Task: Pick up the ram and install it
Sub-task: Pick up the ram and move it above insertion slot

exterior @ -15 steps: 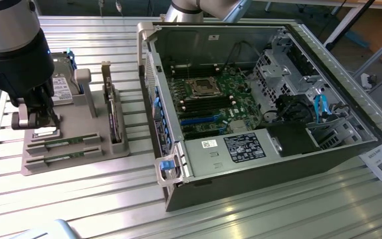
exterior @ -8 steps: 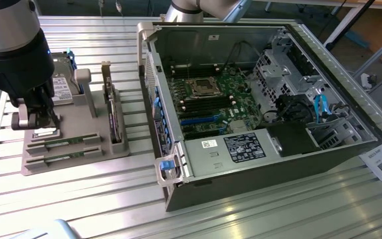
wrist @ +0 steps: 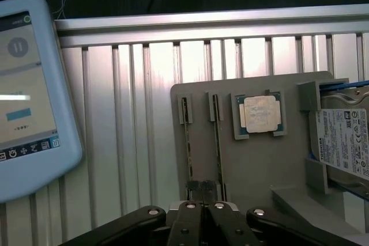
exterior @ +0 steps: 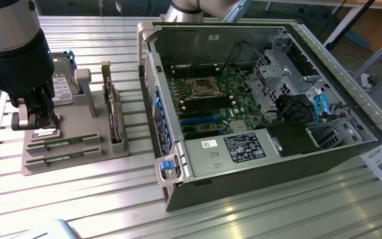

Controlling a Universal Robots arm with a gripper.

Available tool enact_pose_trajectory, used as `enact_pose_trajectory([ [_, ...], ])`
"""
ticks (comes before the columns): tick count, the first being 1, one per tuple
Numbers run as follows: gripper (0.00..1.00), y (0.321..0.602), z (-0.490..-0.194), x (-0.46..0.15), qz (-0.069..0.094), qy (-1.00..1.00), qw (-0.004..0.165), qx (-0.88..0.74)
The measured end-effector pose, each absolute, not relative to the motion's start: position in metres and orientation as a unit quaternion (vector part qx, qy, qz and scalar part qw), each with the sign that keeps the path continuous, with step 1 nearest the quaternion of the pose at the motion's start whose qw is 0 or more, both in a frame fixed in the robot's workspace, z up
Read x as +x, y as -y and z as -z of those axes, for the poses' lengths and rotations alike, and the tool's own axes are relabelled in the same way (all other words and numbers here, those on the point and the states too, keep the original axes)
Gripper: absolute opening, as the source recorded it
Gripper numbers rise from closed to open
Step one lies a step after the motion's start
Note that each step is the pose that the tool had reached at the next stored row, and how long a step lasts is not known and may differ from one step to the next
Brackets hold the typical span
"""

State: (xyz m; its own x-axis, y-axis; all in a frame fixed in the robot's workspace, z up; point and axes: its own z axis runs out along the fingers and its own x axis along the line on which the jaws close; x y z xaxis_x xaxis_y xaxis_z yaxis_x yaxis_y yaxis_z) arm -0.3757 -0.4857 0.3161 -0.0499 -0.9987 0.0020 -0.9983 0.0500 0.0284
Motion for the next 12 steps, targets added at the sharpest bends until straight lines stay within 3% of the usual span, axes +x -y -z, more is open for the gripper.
enact_pose_trajectory([
  [12,0.1,0.4858,-0.316,-0.3757,0.016,0.724,0.004,0.689],
])
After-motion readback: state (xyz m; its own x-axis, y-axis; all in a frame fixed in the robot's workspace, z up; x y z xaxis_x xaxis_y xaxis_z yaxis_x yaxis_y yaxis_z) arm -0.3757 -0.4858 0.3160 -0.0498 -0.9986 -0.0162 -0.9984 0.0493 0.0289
